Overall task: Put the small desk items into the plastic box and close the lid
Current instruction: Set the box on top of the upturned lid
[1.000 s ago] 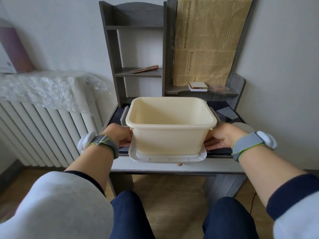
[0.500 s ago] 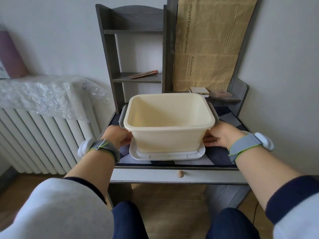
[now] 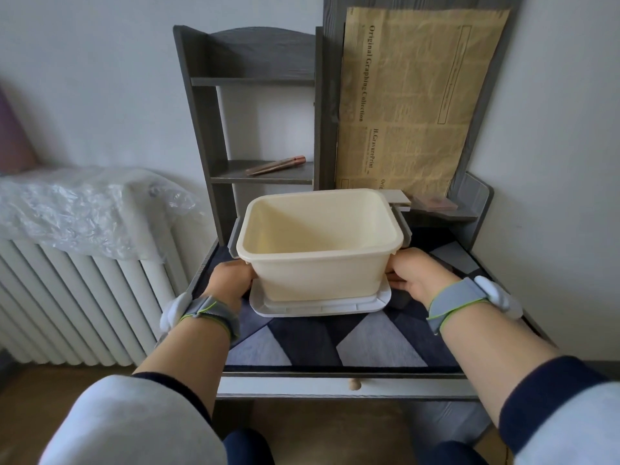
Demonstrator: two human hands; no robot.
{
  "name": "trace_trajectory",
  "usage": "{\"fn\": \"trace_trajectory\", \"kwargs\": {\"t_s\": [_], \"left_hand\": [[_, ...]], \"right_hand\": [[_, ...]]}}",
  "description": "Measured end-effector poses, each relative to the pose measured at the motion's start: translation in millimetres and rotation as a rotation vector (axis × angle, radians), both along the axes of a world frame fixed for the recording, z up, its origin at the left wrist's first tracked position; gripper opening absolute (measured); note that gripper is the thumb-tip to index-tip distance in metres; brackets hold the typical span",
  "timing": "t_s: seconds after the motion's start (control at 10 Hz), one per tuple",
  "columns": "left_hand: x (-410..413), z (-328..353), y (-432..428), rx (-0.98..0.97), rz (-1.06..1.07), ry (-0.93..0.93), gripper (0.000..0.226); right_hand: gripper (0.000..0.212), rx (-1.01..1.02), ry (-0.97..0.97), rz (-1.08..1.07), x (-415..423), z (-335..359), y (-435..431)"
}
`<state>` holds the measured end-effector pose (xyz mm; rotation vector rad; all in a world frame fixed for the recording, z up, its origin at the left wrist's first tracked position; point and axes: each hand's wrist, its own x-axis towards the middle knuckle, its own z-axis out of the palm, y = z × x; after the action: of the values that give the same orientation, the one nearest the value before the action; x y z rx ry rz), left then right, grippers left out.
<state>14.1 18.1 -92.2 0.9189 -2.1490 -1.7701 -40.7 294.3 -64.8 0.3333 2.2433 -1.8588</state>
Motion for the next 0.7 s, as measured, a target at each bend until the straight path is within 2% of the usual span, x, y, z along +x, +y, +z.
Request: {"fn": "trace_trajectory", "kwargs": {"t_s": [0.2,0.3,0.4,0.5,0.6,0.7], "left_hand": [[-15.7,-3.9,-2.4,-0.027,-0.055,0.035,0.021],[-19.5,-10.0,-3.7,0.022,-0.031,0.034,0.025],[-16.4,-10.6,-4.7,0.046,-0.099,0.087,0.030],[-15.1,-11.5,-7.6,0.023,-0.116,0.081,0.031],[-16.8,-11.2,-12.2,0.093,-0.099,0.069,0.035],[-15.7,-0.3,-17.6,0.211,-0.128,0.042,0.032]], "right_hand": [[0.024,0.038,0.004,0.017,-14.3,0.2,-2.9],[0.027,0.121,0.005,0.049,-17.4,0.1,-4.5],[0.030,0.166,0.001,0.076,-16.5,0.6,-4.6],[0.028,0.164,-0.011,0.076,-13.7,3.3,-2.5],[0.028,0.165,-0.034,0.070,-12.0,6.5,1.1],[0.028,0.037,-0.087,-0.039,-17.2,10.3,7.5]]}}
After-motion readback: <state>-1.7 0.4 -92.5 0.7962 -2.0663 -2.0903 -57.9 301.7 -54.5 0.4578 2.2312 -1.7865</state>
